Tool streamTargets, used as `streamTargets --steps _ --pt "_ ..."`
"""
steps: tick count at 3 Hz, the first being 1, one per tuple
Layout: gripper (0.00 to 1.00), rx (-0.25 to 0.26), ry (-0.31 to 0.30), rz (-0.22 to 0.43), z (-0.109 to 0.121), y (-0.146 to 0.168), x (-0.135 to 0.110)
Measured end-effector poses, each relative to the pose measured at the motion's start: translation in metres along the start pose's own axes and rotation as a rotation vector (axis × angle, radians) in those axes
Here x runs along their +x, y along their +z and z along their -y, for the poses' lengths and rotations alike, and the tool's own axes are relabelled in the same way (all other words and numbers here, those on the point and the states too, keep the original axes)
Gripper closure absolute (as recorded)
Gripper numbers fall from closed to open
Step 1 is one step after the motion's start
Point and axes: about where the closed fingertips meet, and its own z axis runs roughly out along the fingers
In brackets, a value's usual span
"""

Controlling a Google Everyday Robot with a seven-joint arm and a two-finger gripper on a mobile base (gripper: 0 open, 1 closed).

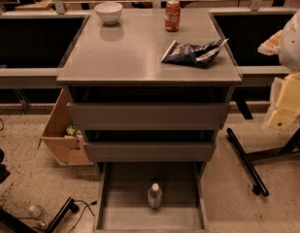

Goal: Pick blue plastic bottle from bottom drawer and place on counter

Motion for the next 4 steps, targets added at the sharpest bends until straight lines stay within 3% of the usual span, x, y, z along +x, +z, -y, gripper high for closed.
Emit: streamTargets --steps 1,2,3,4 --pt "0.00 0.015 0.002 0.011 0.000 -0.001 -0.002" --pt "0.00 -0.025 -0.014 0.106 -0.024 0.033 -0.011" --pt "0.00 -0.098 -0.035 0.277 -0.069 0.097 -0.023" --pt "0.00 -0.195 0.018 0.484 -0.118 0.183 -0.031"
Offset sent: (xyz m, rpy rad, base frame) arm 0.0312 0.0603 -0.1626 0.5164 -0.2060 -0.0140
